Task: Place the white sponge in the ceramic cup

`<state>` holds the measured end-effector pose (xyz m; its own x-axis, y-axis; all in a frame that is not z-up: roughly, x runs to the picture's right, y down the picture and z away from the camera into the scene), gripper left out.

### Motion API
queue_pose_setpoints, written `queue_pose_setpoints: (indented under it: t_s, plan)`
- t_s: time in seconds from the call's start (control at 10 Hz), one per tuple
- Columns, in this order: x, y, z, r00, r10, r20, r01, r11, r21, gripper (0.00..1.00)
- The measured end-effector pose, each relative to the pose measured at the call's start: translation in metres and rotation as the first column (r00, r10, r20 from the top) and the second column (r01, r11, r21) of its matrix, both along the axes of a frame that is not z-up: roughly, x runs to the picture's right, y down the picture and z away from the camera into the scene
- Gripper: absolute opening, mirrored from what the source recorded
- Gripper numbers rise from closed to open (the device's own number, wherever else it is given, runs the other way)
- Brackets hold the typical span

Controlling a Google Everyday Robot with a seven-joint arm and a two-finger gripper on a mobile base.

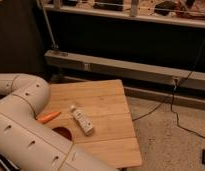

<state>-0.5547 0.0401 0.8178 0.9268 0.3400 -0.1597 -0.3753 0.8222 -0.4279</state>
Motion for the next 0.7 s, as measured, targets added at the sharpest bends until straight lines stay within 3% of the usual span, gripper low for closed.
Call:
queue_pose_setpoints:
  t_s: [0.2,0.5,0.7]
  plan:
    - [-0.001,0.002,0.002,1.000,0.003,0.006,-0.003,0.9998,-0.021,0.29]
    - [0.006,0.009,0.012,1.000,-0.018,-0.013,0.018,0.9992,-0.035,0.63]
    - [0.009,0.011,0.017,0.999,-0.033,-0.032,0.032,0.9989,-0.033,0.79]
